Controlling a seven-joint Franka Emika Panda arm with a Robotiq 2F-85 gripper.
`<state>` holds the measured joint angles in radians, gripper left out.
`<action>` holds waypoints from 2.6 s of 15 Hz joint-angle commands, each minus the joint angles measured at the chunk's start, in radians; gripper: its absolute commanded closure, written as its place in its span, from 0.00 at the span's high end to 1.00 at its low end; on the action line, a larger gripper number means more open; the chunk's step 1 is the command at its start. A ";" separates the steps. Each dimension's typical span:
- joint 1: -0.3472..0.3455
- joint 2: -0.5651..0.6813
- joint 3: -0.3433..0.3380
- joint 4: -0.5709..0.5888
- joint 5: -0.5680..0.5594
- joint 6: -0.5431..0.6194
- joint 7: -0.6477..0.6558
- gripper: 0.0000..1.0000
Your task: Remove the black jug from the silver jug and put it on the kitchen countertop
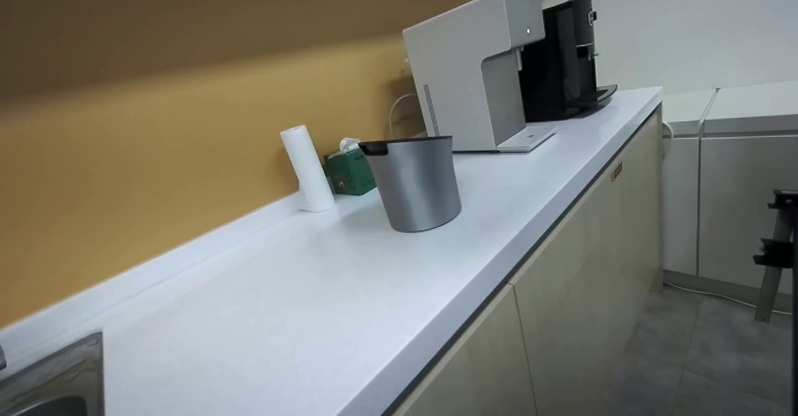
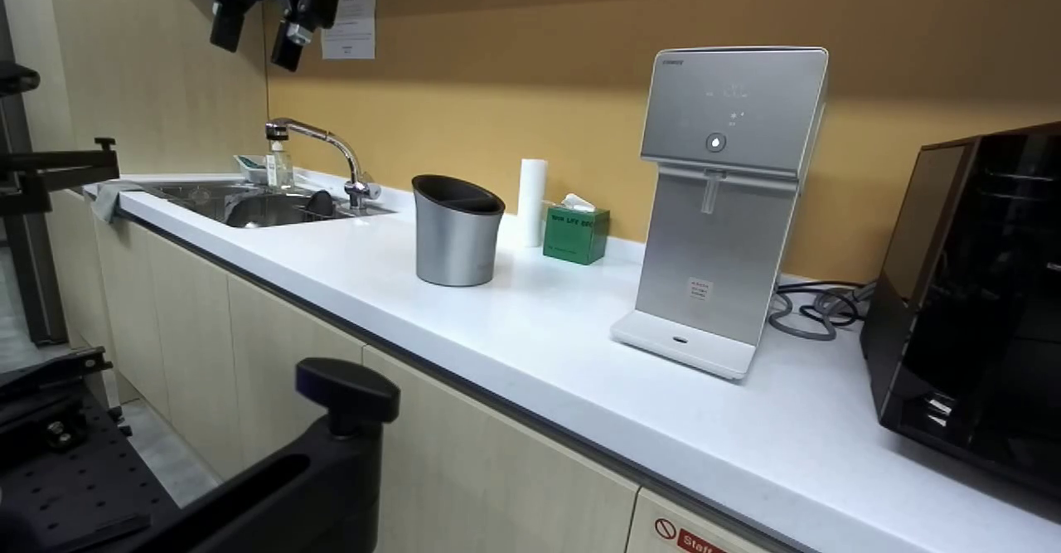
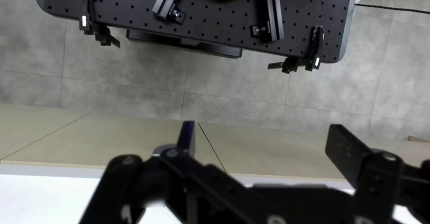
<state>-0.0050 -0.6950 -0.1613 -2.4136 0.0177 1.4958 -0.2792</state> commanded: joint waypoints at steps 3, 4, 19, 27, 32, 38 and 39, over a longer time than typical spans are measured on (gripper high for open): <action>0.050 0.185 0.045 0.031 0.103 0.130 0.007 1.00; 0.061 0.234 0.053 0.042 0.121 0.148 -0.005 1.00; 0.069 0.605 0.152 0.180 0.266 0.662 0.010 0.56; 0.062 0.579 0.177 0.151 0.057 0.895 0.093 0.84; 0.054 0.604 0.189 0.153 0.030 1.001 0.171 1.00; 0.058 0.745 0.213 0.250 -0.076 1.135 0.371 1.00; 0.061 0.767 0.213 0.266 -0.122 1.144 0.435 1.00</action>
<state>0.0551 -0.0089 0.0415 -2.2257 -0.0009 2.6199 -0.0172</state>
